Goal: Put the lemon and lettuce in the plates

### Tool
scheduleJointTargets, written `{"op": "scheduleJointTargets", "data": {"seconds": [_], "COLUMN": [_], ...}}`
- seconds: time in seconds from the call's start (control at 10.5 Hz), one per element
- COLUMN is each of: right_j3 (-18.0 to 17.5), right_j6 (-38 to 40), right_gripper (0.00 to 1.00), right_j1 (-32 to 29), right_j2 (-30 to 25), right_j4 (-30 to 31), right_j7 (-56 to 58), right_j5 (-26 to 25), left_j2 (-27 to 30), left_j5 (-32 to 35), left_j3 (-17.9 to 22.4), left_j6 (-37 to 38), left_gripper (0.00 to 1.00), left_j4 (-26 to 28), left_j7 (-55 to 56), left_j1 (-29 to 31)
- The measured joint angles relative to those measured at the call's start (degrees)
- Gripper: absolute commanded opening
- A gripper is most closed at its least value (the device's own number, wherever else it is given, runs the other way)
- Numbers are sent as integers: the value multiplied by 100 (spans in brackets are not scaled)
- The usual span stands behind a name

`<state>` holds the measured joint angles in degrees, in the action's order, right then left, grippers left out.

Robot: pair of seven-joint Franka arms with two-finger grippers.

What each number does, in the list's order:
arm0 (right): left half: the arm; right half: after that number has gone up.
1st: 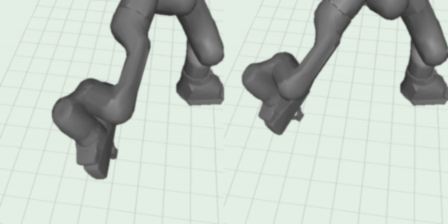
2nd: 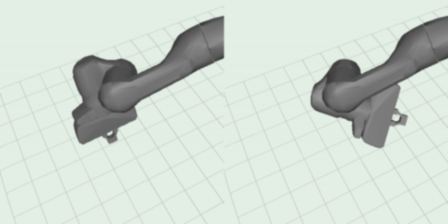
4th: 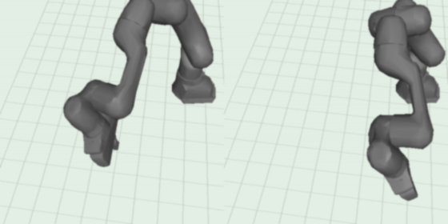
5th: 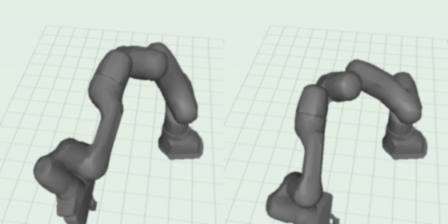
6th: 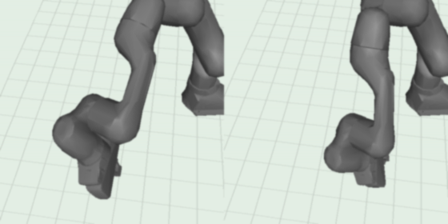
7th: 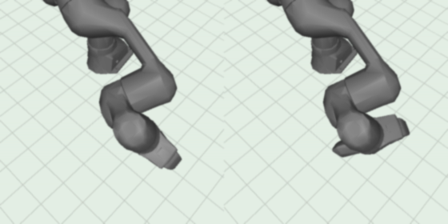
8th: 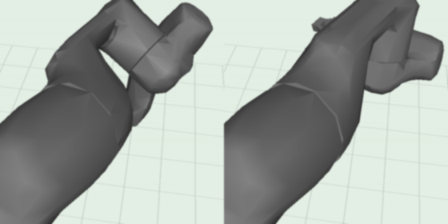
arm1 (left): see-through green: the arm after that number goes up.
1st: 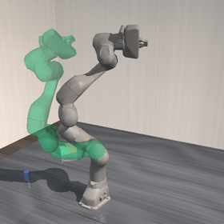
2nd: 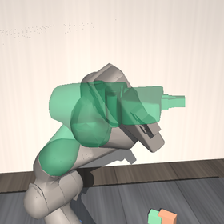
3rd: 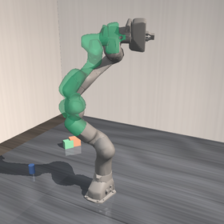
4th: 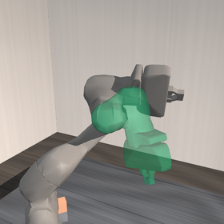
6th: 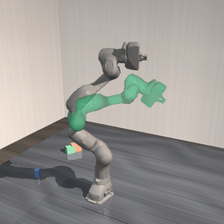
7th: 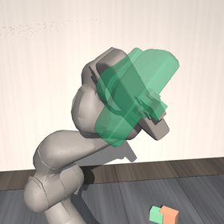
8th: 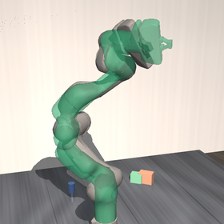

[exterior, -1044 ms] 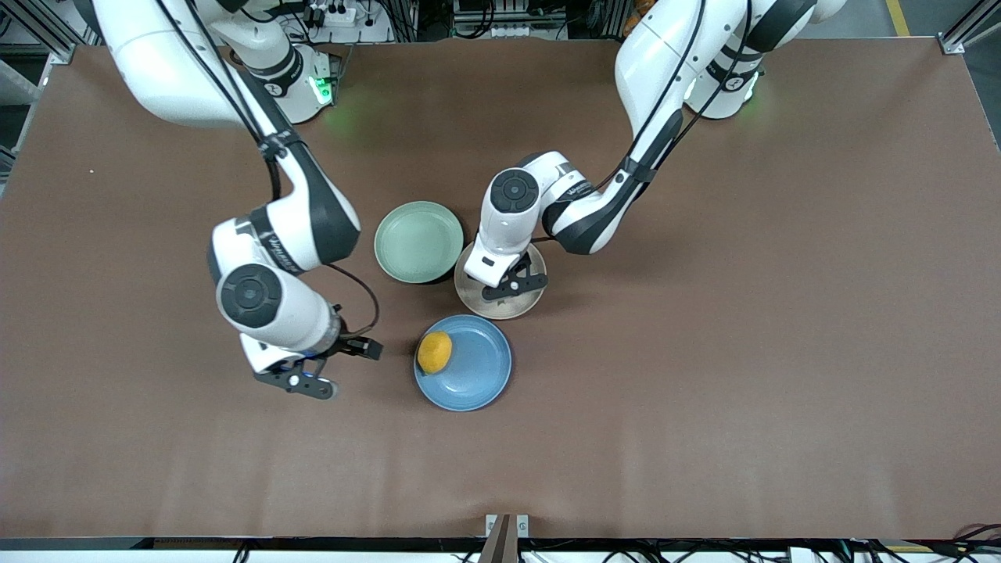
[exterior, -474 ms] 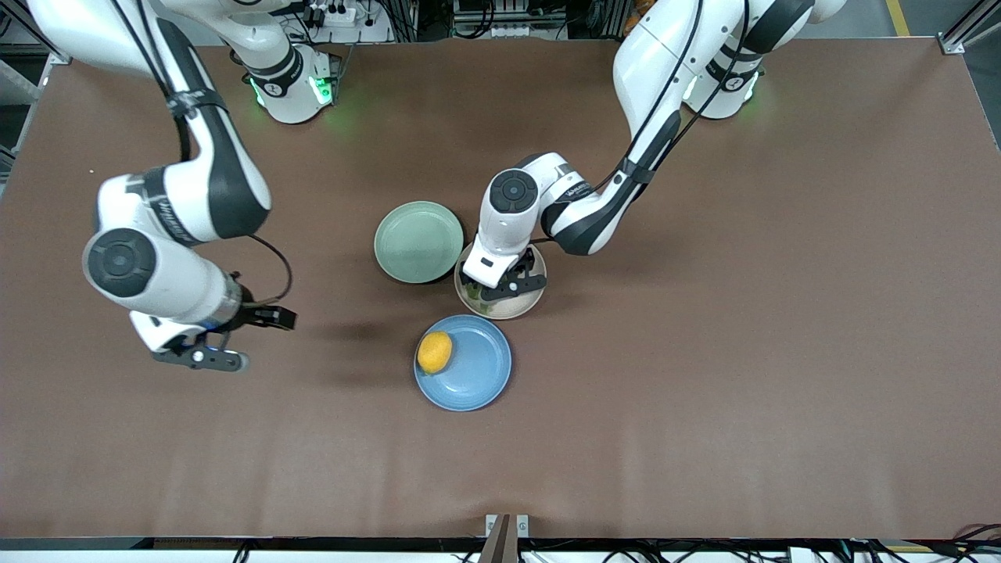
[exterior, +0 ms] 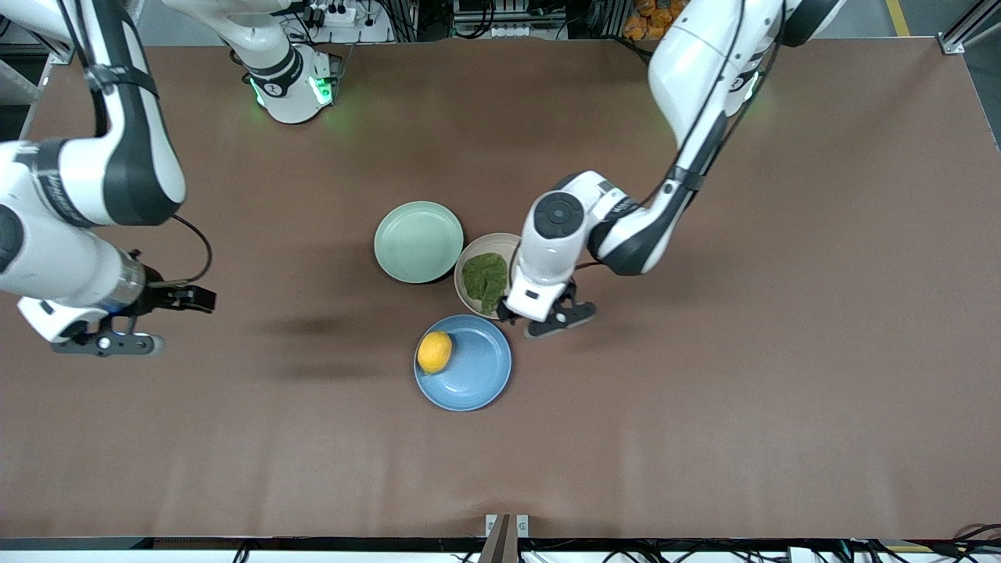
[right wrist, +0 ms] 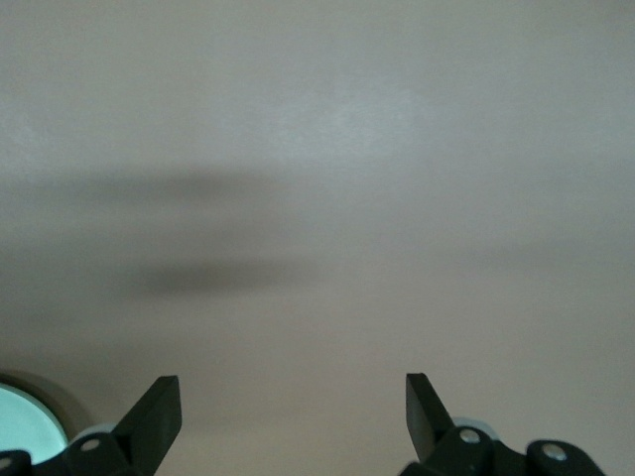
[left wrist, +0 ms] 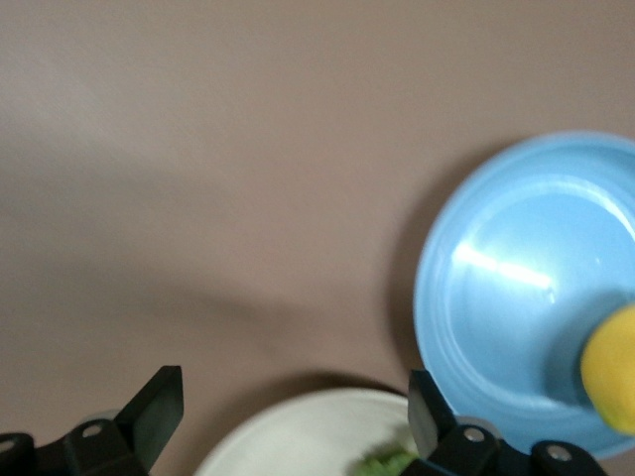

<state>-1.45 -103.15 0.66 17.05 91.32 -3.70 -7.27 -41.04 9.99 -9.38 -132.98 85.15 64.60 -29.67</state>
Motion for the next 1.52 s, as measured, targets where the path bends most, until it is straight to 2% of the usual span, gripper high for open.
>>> {"op": "scheduleJointTargets", "data": {"seconds": [0.28, 0.85, 1.23, 1.52], "right_j3": [186, 210, 209, 210], "right_j6": [253, 685, 1205, 1426], "right_gripper": [100, 100, 100, 100], "right_j1": [-17, -48, -51, -52], "right_j2": [-316, -962, -1082, -1090], "right_j4": [0, -46, -512, -796], "right_j7": [321, 331, 330, 330], "right_j5": [0, 0, 205, 257], "left_j2": [304, 757, 807, 1016], "left_j5": [5, 5, 5, -83], "left_j3": [26, 24, 18, 7], "left_j6": [503, 1062, 1540, 2428], "left_gripper": [100, 100, 100, 100], "left_j4": [-4, -6, 2, 224], "left_j7": [-746, -2651, -3576, -4193], "left_j1": [592, 1858, 2445, 2653]}}
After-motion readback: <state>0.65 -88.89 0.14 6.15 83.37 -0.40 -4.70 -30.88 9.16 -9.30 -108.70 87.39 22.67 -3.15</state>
